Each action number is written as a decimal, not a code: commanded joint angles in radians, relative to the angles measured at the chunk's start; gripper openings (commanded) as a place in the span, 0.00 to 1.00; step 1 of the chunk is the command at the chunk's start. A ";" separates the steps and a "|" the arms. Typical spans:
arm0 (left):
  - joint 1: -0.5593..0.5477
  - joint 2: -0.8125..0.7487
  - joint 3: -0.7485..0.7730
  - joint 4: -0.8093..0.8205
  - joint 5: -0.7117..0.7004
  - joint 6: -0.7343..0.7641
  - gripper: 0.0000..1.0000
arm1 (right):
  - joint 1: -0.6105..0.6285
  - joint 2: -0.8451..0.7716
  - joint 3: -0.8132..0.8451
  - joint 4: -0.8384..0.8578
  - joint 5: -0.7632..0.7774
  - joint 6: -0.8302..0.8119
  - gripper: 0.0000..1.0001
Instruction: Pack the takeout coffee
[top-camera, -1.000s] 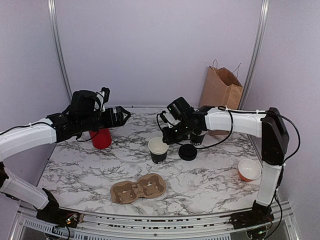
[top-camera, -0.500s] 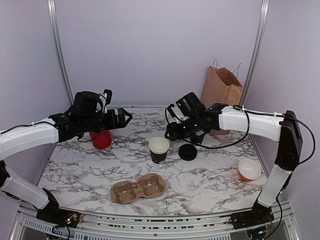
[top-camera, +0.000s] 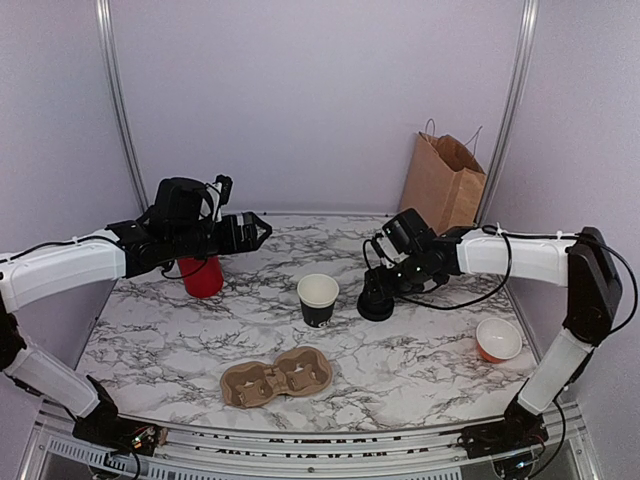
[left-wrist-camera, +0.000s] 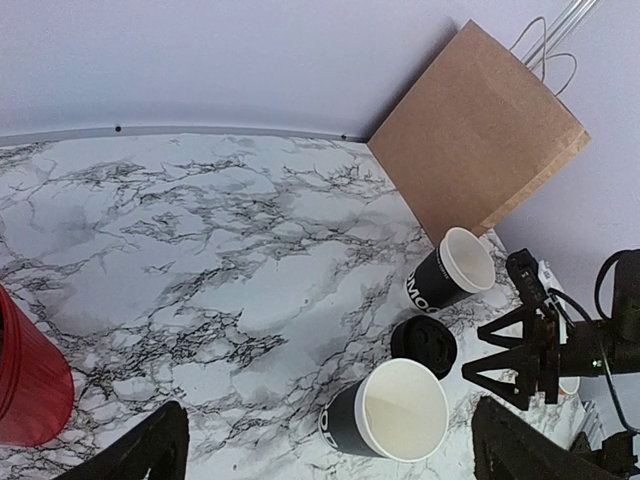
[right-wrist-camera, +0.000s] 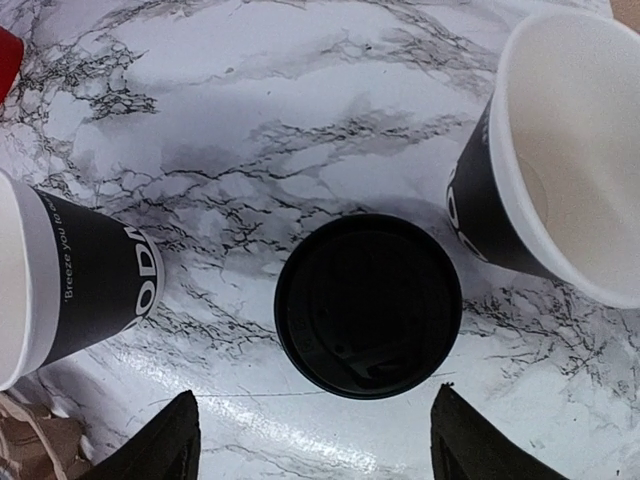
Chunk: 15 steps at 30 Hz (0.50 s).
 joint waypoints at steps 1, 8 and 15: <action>0.004 0.023 0.039 0.009 0.019 -0.001 0.99 | -0.004 0.015 0.014 0.028 0.038 -0.030 0.78; 0.004 0.010 0.051 -0.021 0.019 0.008 0.99 | -0.005 0.068 0.011 0.062 0.068 -0.055 0.84; 0.004 0.001 0.045 -0.029 0.009 0.005 0.99 | -0.011 0.118 0.007 0.095 0.083 -0.057 0.84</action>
